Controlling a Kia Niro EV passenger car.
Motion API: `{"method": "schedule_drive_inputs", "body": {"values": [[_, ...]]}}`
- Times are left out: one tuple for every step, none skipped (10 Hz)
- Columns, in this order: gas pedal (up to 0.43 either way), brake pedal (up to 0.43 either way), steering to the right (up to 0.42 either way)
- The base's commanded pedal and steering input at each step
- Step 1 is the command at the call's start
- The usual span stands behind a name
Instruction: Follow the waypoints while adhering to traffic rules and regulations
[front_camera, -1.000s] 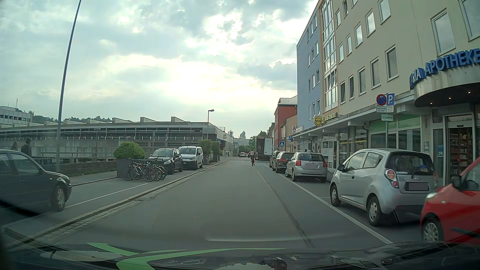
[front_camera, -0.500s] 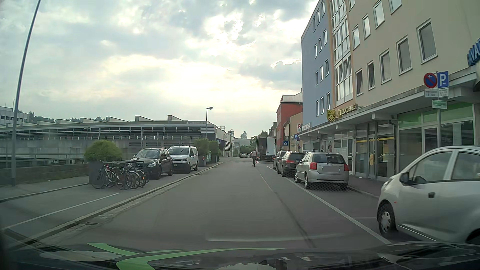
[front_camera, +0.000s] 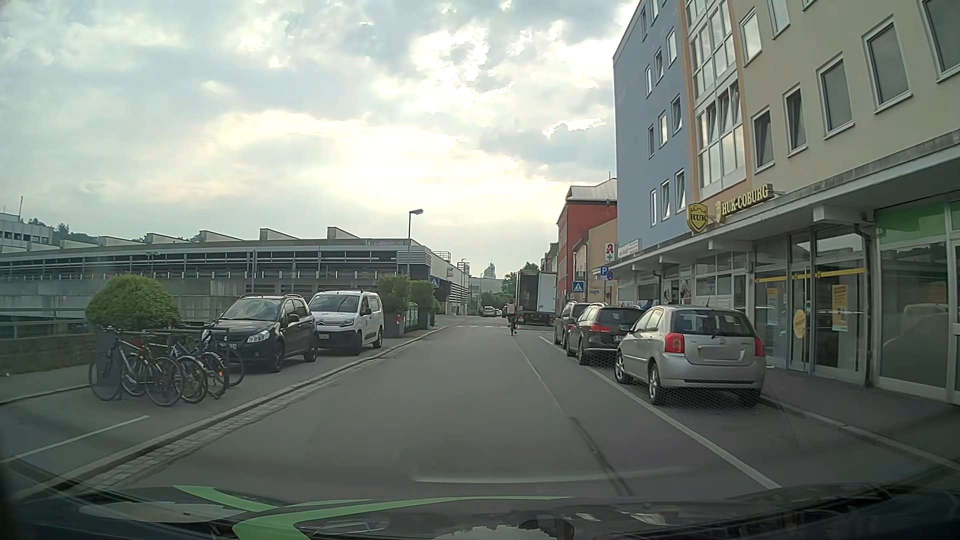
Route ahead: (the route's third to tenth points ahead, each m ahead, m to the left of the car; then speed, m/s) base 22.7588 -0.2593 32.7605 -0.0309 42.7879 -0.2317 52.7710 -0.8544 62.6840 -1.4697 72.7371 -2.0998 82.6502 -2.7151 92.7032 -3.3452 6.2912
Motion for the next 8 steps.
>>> {"method": "schedule_drive_inputs", "body": {"values": [[0.02, 0.0, -0.002], [0.02, 0.0, -0.001], [0.02, 0.0, -0.001], [0.02, 0.0, 0.0], [0.02, 0.0, -0.001], [0.02, 0.0, -0.001], [0.02, 0.0, -0.001], [0.02, 0.0, -0.001]]}}
